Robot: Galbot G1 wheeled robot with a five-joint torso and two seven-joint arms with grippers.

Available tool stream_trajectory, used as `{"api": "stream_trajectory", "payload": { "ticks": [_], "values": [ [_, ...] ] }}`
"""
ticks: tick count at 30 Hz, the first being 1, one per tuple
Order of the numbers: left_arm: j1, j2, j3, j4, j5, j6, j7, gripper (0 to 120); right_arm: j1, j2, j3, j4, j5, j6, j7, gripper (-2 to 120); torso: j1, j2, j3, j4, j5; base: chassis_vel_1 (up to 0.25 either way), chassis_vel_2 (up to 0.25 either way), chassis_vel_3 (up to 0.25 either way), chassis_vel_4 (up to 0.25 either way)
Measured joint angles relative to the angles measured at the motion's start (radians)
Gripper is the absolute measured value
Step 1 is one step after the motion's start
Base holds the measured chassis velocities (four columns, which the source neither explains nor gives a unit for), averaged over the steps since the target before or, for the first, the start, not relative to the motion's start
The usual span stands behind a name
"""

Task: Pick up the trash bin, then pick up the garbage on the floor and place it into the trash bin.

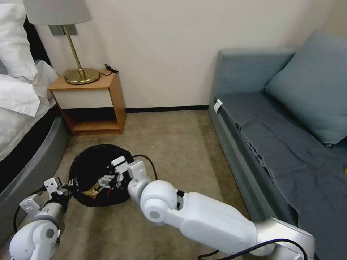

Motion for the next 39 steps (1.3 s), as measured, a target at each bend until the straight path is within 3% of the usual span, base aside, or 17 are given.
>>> {"api": "stream_trajectory", "payload": {
  "ticks": [2, 8, 16, 22, 28, 30, 34, 36, 39],
  "values": [
    [-0.005, -0.002, 0.008, 0.002, -0.029, 0.022, -0.056, 4, -0.013, -0.019, 0.027, 0.020, -0.005, 0.002, -0.002, 98, 0.000, 0.000, 0.000, -0.0001, 0.0000, 0.000, 0.000, 0.000, 0.000],
    [-0.023, -0.010, 0.031, 0.029, -0.135, 0.059, -0.201, 4, -0.065, -0.068, 0.101, 0.072, -0.016, 0.003, -0.006, 100, 0.000, 0.000, 0.000, 0.0000, 0.0001, 0.000, 0.000, 0.000, 0.000],
    [-0.056, -0.018, 0.056, 0.056, -0.182, 0.080, -0.284, 4, -0.149, -0.112, 0.181, 0.121, -0.048, 0.003, -0.023, 100, 0.000, 0.000, 0.000, 0.0000, 0.0001, 0.000, 0.000, 0.000, 0.000],
    [-0.074, -0.018, 0.069, 0.072, -0.175, 0.082, -0.290, 15, -0.229, -0.149, 0.238, 0.156, -0.082, 0.005, -0.046, 100, 0.000, 0.000, 0.000, -0.0003, 0.0001, 0.000, 0.000, 0.000, 0.000],
    [-0.077, -0.021, 0.082, 0.070, -0.145, 0.081, -0.270, 43, -0.339, -0.189, 0.313, 0.202, -0.204, 0.020, -0.078, 100, 0.000, 0.000, 0.000, 0.0000, 0.0000, 0.000, 0.000, 0.000, 0.000],
    [-0.077, -0.022, 0.082, 0.067, -0.140, 0.079, -0.266, 47, -0.356, -0.194, 0.327, 0.210, -0.238, 0.025, -0.081, 100, 0.000, 0.000, 0.000, -0.0001, 0.0000, 0.000, 0.000, 0.000, 0.000],
    [-0.073, -0.023, 0.082, 0.059, -0.107, 0.064, -0.243, 60, -0.387, -0.229, 0.363, 0.229, -0.328, 0.056, -0.086, 100, 0.000, 0.000, 0.000, 0.0000, 0.0000, 0.000, 0.000, 0.000, 0.000],
    [-0.064, -0.022, 0.078, 0.046, -0.071, 0.047, -0.204, 70, -0.408, -0.272, 0.396, 0.243, -0.405, 0.080, -0.102, 100, 0.000, 0.000, 0.000, -0.0001, 0.0000, 0.000, 0.000, 0.000, 0.000],
    [-0.057, -0.020, 0.074, 0.035, -0.039, 0.029, -0.169, 77, -0.428, -0.299, 0.426, 0.256, -0.448, 0.090, -0.109, 100, 0.000, 0.000, 0.000, -0.0001, 0.0001, 0.000, 0.000, 0.000, 0.000]
  ]
}}
